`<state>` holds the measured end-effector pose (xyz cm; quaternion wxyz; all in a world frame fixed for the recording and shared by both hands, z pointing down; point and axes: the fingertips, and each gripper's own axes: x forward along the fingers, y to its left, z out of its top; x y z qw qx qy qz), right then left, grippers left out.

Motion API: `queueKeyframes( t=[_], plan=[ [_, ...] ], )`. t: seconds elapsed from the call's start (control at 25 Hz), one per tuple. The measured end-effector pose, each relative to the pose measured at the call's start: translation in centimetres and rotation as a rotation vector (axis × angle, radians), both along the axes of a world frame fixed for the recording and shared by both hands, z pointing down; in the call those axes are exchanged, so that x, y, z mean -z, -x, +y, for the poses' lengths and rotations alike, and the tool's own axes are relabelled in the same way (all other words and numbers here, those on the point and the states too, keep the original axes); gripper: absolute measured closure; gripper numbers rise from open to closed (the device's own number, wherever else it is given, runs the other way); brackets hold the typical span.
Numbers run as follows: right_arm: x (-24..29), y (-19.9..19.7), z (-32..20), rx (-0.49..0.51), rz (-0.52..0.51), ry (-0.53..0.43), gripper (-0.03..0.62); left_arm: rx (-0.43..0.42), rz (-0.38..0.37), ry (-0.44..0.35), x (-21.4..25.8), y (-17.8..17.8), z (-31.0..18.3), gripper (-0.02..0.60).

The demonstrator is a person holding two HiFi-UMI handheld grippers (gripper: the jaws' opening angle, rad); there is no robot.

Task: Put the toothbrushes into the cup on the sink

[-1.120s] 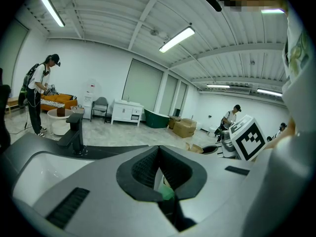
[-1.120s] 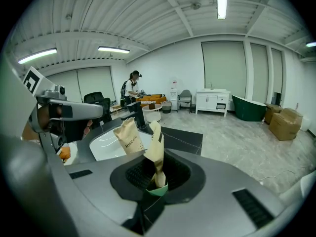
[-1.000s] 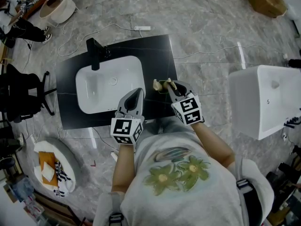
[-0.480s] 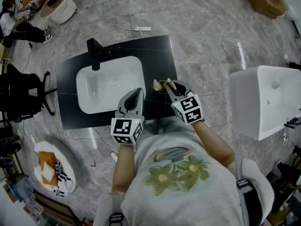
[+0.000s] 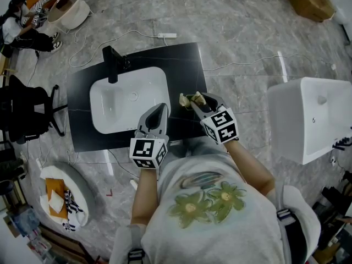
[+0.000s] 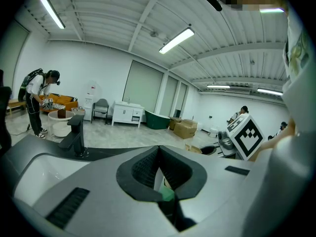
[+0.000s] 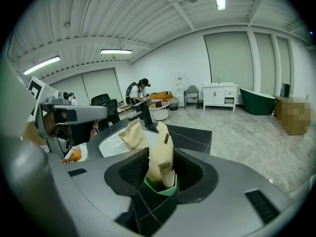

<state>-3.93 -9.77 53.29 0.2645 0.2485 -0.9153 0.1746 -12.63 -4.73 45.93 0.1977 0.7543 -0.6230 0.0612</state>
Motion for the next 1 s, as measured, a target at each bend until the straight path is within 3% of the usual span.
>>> queueKeyframes(
  t=[1.0],
  plan=[
    [8.7, -1.6, 0.0, -0.060, -0.143, -0.194, 0.464, -0.040, -0.003, -0.037, 1.7, -1.8, 0.7, 0.563]
  ],
)
